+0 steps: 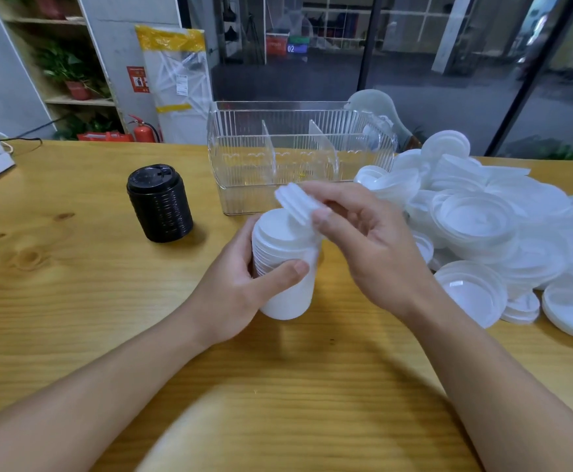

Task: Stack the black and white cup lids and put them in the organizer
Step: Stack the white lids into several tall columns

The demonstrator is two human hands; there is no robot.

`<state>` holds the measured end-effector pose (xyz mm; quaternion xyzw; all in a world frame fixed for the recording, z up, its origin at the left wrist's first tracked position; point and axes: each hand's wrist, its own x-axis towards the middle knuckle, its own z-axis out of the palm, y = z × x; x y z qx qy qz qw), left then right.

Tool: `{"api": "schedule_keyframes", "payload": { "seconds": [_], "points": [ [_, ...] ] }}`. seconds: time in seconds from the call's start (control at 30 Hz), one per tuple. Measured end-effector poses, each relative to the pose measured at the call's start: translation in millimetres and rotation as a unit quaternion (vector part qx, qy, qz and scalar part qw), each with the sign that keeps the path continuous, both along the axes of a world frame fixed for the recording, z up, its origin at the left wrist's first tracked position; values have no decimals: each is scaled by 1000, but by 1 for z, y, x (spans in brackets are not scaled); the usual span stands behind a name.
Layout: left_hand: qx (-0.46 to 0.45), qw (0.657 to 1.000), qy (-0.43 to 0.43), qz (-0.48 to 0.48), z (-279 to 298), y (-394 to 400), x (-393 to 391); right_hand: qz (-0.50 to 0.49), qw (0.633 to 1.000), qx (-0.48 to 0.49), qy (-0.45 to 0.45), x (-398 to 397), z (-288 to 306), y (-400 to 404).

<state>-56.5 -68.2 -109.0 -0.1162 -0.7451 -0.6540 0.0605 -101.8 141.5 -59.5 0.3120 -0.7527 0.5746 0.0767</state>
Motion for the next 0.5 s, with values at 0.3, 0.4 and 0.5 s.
{"api": "schedule_keyframes", "payload": {
  "seconds": [0.3,0.4,0.5],
  "points": [
    [-5,1000,-3,-10,-1,3,0,-4,992,115,44,6,-5,-7],
    [-9,1000,-2,-9,-1,3,1,7,991,123,51,6,-6,-6],
    [-10,1000,-3,-10,-1,2,0,5,990,127,57,5,-7,-5]
  ]
}}
